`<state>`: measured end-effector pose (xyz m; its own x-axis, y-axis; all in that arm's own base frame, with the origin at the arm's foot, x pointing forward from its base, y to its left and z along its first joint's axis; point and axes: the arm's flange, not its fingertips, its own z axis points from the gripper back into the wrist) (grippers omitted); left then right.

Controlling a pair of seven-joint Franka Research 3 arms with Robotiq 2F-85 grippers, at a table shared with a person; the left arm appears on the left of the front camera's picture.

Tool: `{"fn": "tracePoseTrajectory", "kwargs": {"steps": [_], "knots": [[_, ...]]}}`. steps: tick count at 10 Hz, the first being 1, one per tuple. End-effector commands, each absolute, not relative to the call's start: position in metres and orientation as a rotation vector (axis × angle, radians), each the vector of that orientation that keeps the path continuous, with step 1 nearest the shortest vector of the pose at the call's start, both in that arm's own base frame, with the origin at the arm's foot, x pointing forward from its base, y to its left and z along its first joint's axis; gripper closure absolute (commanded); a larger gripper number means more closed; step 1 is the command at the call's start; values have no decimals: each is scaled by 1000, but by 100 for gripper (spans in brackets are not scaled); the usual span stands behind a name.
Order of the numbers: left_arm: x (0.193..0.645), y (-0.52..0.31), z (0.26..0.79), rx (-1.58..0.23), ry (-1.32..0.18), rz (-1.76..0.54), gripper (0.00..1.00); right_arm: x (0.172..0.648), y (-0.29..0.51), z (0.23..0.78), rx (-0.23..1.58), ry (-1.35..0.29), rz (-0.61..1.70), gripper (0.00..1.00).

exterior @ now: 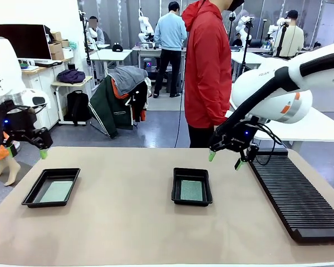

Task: Inspect and transfer BCBs to ESD trays.
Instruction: Pick up the ESD tray and place it on the left side of the table.

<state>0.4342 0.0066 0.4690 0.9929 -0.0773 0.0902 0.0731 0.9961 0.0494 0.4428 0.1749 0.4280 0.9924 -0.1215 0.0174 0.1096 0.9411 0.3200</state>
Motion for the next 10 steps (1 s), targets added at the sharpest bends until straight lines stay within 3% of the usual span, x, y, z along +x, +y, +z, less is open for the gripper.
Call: {"fn": "tracePoseTrajectory", "kwargs": {"steps": [1, 10], "knots": [[429, -24, 486, 33, -83, -69, 0, 426, 153, 420, 408, -81, -91, 0], [458, -193, 482, -6, -126, -157, 0, 404, 70, 410, 584, -119, -8, 0]]}}
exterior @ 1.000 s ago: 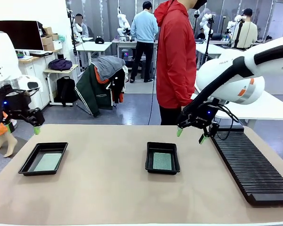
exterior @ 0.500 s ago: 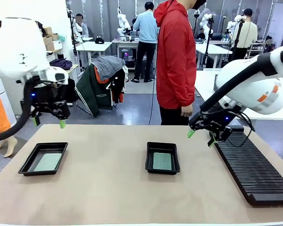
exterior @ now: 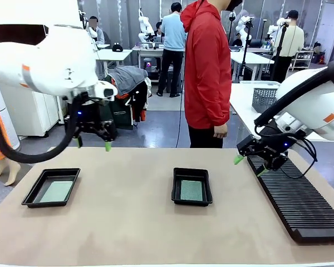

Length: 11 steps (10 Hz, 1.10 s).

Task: Inspect and transfer BCBs to ESD trays.
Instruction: Pick up the ESD tray and place it on the left side of the table.

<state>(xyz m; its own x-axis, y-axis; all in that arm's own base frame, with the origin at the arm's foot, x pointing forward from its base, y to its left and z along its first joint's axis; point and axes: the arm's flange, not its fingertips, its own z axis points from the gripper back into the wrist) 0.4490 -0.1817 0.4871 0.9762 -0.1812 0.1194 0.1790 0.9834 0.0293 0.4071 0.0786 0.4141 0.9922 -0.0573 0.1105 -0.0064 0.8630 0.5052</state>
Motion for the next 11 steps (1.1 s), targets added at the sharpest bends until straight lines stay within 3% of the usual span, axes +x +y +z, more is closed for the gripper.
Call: {"fn": "tracePoseTrajectory", "kwargs": {"steps": [1, 11], "knots": [[461, -210, 477, -30, -133, -145, 0, 404, 62, 411, 607, -120, 0, 0], [482, -363, 414, -84, -139, -52, 0, 407, 61, 413, 564, -118, -13, 0]]}}
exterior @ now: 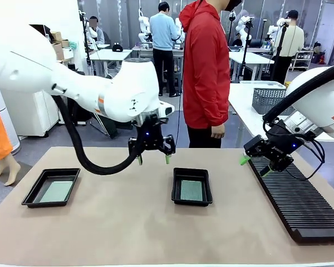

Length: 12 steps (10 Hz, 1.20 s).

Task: Inspect and transfer BCBs to ESD trays.
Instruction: Pick up the ESD tray and place it on the left side of the table.

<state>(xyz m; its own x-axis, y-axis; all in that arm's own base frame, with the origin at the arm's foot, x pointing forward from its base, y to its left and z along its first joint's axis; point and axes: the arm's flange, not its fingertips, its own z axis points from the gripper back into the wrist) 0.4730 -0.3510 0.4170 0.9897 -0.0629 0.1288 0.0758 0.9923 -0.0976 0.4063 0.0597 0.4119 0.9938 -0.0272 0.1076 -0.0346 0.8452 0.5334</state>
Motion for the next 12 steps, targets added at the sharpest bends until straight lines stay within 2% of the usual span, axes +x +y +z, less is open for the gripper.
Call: {"fn": "tracePoseTrajectory", "kwargs": {"steps": [1, 12], "knots": [[482, -375, 408, -70, -138, -49, 0, 407, 61, 413, 564, -118, -13, 0], [520, -426, 325, -1, -88, -50, 0, 407, 61, 413, 564, -118, -13, 0]]}}
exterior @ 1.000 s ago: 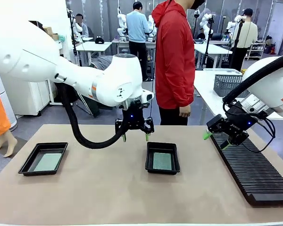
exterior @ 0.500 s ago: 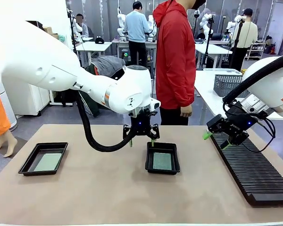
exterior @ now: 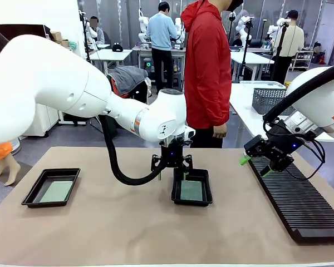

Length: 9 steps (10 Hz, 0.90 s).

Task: Inspect and transfer BCBs to ESD trays.
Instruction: Pick up the ESD tray and place it on the left side of the table.

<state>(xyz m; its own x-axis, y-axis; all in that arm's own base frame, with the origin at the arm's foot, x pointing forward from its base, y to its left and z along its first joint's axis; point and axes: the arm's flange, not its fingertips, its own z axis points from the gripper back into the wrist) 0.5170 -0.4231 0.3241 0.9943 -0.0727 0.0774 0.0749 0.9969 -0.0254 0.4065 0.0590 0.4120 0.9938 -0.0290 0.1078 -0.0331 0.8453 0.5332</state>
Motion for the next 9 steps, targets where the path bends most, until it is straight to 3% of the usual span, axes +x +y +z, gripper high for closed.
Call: {"fn": "tracePoseTrajectory", "kwargs": {"steps": [1, 9], "knots": [[521, -426, 321, -3, -82, -50, 0, 407, 61, 413, 564, -118, -13, 0], [525, -424, 307, -19, -63, -67, 0, 407, 61, 413, 564, -118, -13, 0]]}}
